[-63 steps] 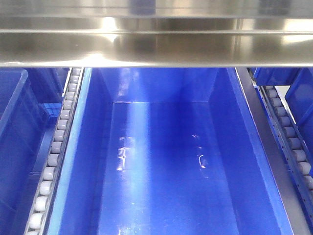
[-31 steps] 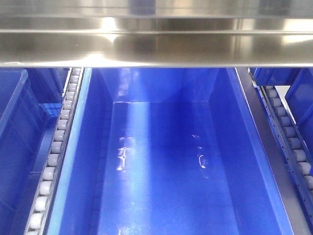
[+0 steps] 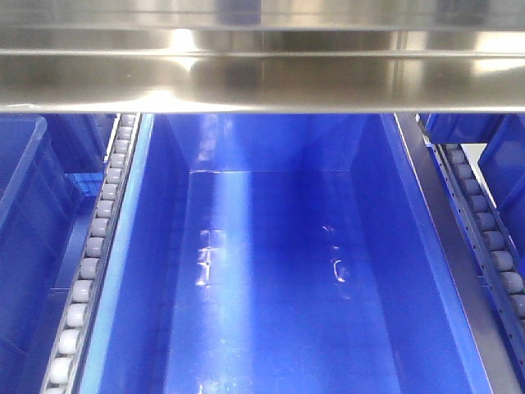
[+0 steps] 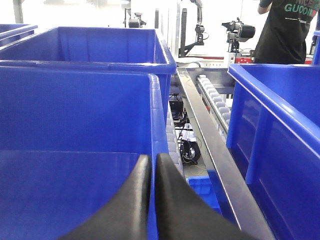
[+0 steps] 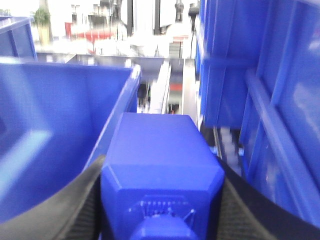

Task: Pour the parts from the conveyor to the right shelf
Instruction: 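Position the robot in front of the empty blue bin, then reach the right gripper into the blue bin and lower the block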

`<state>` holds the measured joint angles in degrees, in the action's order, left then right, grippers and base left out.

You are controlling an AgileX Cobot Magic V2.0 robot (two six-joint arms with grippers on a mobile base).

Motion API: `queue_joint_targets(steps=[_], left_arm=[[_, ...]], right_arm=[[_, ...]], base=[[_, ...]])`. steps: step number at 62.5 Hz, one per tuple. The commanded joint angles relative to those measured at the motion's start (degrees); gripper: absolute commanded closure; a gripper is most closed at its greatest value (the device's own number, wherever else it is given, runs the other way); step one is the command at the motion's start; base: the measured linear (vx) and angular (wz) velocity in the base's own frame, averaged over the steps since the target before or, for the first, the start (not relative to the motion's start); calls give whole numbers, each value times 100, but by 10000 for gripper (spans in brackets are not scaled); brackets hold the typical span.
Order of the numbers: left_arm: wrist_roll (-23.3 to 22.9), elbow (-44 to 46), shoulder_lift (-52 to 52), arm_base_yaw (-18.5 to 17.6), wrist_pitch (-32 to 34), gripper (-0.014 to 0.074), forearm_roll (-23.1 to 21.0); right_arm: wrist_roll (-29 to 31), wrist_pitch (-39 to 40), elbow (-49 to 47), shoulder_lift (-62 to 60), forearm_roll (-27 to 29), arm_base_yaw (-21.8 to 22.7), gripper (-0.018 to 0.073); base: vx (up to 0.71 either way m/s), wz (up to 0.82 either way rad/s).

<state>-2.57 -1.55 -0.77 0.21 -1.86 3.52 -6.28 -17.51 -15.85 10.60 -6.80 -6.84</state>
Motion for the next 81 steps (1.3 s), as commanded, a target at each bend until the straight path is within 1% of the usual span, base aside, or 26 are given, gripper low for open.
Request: queue_joint_targets(steps=[1,8,17,22,35,46,53,60,69,81], left_arm=[[-44,-173,-79,12,416,603,-14],[-44,-173,-79,12,416,603,-14],[-44,-173,-79,12,416,603,-14],[-44,-173,-79,12,416,603,-14],[-44,-173,-79,12,416,603,-14],[-44,-173,-85,12,416,603,-14],[-44,-173,-85,12,416,603,-14],[-44,-173,-85,12,416,603,-14],[-44,-173,-85,12,416,603,-14],[-44,-173,-85,12,416,603,-14]], right_arm=[[63,377,-528,535,-61,24,561],[21,377,-949,1061,-31,-65,558],[21,255,-1248,1747,-16,-447,554],[20,116,-1424,2103,150,-641,553],[64,18,-1986,2964,545,-1330,552],[64,73,-2490,4000,517,-2091,552],[64,94,-2831,4760,460,-2450,552],[10,91,-3132,5451,459,-2517,550],[-3,-2,-3434,6238,765,-2480,547],[-3,28,-3728,7045,765,-2480,536]], base=[[0,0],[0,0],[0,0],[0,0],[0,0],[0,0],[0,0],[0,0],[0,0],[0,0]])
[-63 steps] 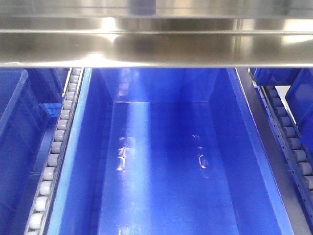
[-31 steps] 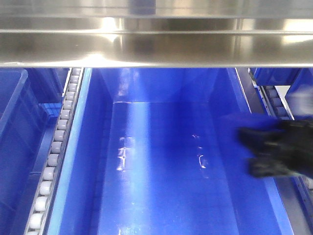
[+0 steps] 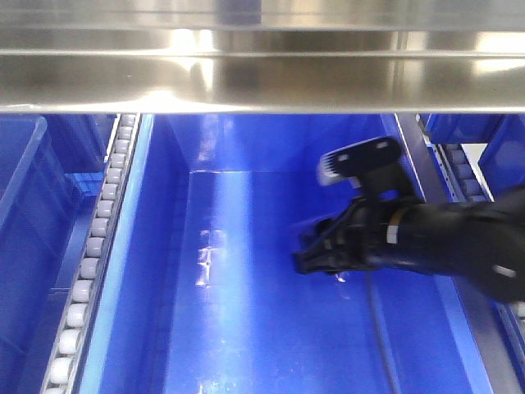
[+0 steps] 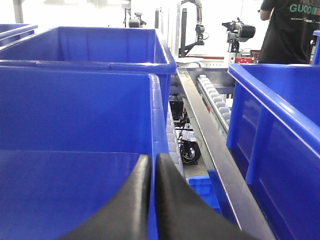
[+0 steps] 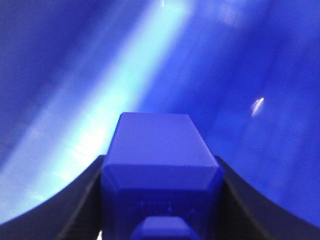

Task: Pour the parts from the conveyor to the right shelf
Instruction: 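Reach the right gripper into the blue bin and lower the block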

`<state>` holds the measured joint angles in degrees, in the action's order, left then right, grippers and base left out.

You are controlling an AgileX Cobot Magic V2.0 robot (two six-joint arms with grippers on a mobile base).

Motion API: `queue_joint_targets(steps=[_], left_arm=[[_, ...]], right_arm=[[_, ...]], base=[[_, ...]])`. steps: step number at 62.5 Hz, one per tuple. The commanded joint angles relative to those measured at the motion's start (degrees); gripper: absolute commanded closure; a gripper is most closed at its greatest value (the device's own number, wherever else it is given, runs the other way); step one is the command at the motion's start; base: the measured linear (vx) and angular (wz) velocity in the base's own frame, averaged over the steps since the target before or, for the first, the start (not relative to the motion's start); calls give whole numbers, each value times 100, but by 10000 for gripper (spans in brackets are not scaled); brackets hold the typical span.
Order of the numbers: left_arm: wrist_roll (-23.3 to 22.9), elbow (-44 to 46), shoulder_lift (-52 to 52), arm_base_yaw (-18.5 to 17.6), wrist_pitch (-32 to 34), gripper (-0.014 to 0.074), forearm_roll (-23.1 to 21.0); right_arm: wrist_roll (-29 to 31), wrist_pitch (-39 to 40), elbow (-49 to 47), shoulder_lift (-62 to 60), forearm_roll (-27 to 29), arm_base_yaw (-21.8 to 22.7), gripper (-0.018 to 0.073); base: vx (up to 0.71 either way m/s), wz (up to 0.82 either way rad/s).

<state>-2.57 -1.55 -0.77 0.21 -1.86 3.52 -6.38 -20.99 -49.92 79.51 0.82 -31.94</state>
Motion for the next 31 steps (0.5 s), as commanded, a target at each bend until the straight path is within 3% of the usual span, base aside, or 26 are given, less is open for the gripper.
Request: queue_joint_targets(steps=[1,15,31], left_arm=[[-44,-173,-85,12,416,603,-14],[-44,-173,-85,12,416,603,-14],[-44,-173,-85,12,416,603,-14]], right_arm=[[7,368,-352,241,3,30,533],[46,121,-933,1128,-82,30,449],[48,-981,-1824,2052,-42,30,282]], base=[[0,0],[0,0],[0,0]])
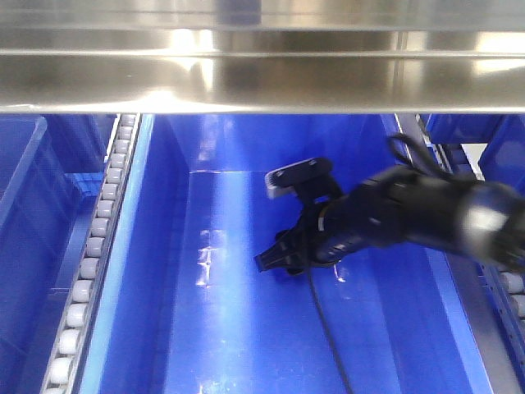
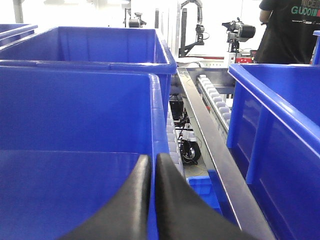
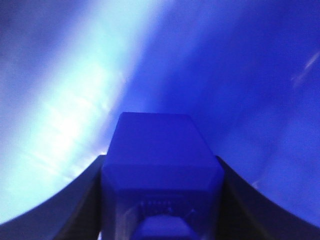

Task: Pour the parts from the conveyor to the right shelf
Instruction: 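Reach the right gripper into the blue bin and lower the block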

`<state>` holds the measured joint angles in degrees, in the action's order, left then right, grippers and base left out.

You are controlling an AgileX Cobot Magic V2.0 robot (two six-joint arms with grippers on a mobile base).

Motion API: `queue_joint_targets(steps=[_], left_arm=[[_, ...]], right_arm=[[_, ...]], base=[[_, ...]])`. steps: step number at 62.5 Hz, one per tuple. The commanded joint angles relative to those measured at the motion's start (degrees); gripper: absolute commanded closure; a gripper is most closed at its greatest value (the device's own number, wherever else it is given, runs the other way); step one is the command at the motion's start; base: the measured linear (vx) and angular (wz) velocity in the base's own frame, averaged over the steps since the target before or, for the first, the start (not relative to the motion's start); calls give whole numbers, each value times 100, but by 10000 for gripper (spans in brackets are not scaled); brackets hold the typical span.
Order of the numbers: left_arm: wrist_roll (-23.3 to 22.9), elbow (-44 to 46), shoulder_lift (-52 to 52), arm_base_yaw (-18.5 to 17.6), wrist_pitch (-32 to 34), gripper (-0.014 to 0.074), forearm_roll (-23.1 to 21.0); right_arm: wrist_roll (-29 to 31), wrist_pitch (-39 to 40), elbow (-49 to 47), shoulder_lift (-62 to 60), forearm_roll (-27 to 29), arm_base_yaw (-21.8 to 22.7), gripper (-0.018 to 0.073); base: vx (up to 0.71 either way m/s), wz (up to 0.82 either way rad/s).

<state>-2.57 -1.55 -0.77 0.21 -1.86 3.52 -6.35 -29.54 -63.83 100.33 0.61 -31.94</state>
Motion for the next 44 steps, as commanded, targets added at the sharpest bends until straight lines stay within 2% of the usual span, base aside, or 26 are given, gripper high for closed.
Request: queue_joint_targets(steps=[1,12,20,44], left_arm=[[-44,-173,-85,12,416,603,-14],[-44,-173,-85,12,416,603,-14],[-44,-173,-85,12,416,603,-14],[-44,-173,-85,12,416,603,-14]], right_arm=[[45,-150,-467,-4,-21,30,264],[28,5,-569,61,-61,30,104],[23,60,-569,-4,-92,30,26],[69,423,-341,-1224,-372,30,16]], base=[[0,0],[0,0],[0,0],[0,0]])
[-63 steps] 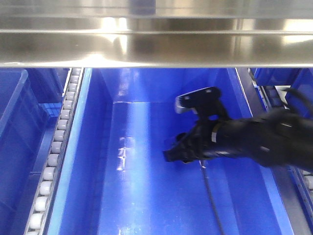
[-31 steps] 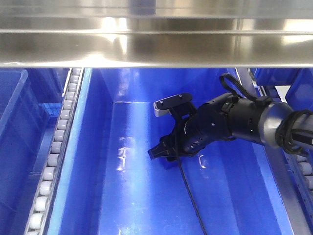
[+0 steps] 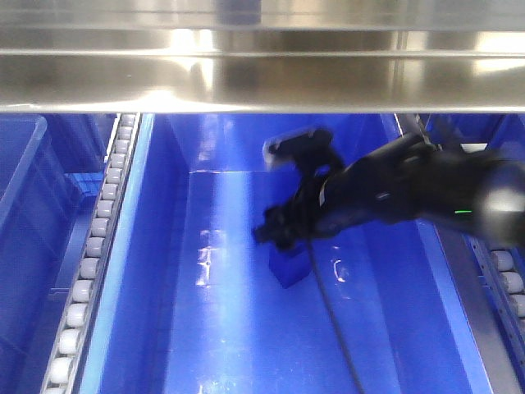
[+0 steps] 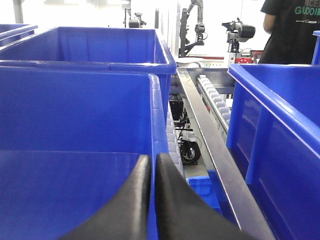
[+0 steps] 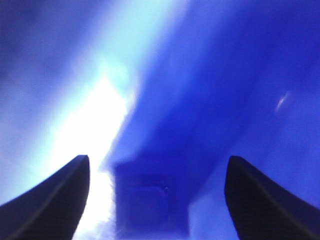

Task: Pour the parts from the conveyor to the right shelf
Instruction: 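Reach the right gripper into the blue bin and lower the block, then open the right gripper to release the block into the bin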

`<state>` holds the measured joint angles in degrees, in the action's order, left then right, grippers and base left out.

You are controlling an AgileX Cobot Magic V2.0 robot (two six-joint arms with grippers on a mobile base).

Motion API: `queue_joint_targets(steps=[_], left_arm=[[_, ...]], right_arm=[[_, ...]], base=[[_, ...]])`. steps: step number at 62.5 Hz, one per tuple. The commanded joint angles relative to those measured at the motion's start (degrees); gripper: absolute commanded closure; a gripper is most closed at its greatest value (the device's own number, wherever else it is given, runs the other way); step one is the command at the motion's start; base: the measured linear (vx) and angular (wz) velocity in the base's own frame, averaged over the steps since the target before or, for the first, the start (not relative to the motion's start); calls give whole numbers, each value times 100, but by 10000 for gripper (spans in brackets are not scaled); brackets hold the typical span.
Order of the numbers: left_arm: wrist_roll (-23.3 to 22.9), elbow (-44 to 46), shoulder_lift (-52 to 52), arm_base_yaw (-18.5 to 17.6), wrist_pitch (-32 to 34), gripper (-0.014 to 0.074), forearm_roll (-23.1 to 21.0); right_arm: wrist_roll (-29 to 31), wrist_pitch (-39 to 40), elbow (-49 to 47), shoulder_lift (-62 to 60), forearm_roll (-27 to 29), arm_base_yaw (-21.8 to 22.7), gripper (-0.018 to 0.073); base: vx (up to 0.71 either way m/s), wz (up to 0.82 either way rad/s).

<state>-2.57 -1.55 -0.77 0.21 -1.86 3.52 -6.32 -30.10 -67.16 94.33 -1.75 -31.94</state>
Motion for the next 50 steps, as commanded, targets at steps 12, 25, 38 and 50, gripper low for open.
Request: queue_joint_targets(steps=[12,25,38,50], left_arm=[[-44,-173,-85,12,416,603,-14],[-44,-173,-85,12,416,603,-14],[-44,-173,-85,12,416,603,-14],[-44,-173,-85,12,416,603,-14]], right_arm=[[41,1225,718,-1418,-253,30,16],[41,1424,1382,-2398,-264,30,16],[18,1616,2003,-3304,-355,30,16],[18,1766,2743,-4323,-350,30,16]], base=[[0,0],[0,0],[0,0],[0,0]])
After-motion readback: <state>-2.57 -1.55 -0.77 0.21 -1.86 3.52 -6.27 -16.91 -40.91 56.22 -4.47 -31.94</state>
